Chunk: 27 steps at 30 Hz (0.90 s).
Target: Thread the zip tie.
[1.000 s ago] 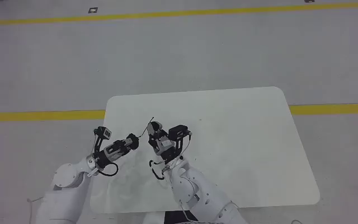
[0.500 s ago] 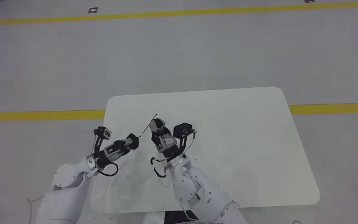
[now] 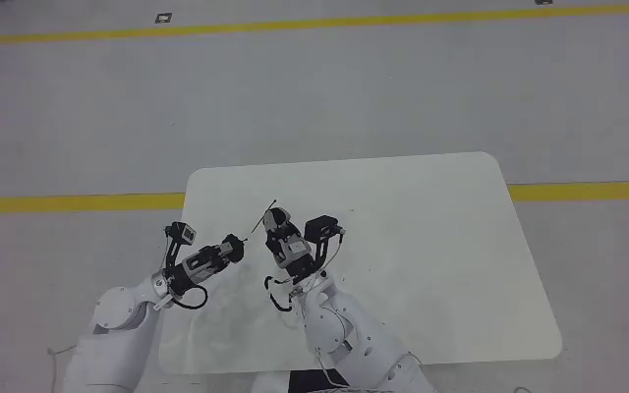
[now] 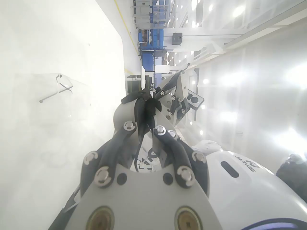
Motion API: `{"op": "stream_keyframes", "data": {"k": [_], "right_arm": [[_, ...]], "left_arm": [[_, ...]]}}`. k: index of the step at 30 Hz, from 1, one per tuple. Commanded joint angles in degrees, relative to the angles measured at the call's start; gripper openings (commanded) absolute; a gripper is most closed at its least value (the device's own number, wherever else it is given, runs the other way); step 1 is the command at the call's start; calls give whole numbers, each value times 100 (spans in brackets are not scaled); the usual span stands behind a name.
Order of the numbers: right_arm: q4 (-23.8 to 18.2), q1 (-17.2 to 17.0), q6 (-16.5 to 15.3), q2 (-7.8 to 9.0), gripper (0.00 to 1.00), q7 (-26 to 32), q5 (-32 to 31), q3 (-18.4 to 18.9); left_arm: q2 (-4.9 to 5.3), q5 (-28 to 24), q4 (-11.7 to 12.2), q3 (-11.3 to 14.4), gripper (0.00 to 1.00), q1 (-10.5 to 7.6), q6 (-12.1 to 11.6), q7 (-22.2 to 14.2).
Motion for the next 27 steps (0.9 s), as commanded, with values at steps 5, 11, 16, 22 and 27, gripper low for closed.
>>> {"op": "stream_keyframes", "data": {"k": [5,11,16,22,27], "right_arm": [[0,0,0,0,0,0,0,0],[0,0,0,0,0,0,0,0],[0,0,0,0,0,0,0,0],[0,0,0,0,0,0,0,0],[0,0,0,0,0,0,0,0]], "left_arm": [[0,0,0,0,0,0,0,0],[0,0,0,0,0,0,0,0],[0,0,0,0,0,0,0,0],[0,0,0,0,0,0,0,0],[-3,8,-10,16,0,-8,16,63]]}}
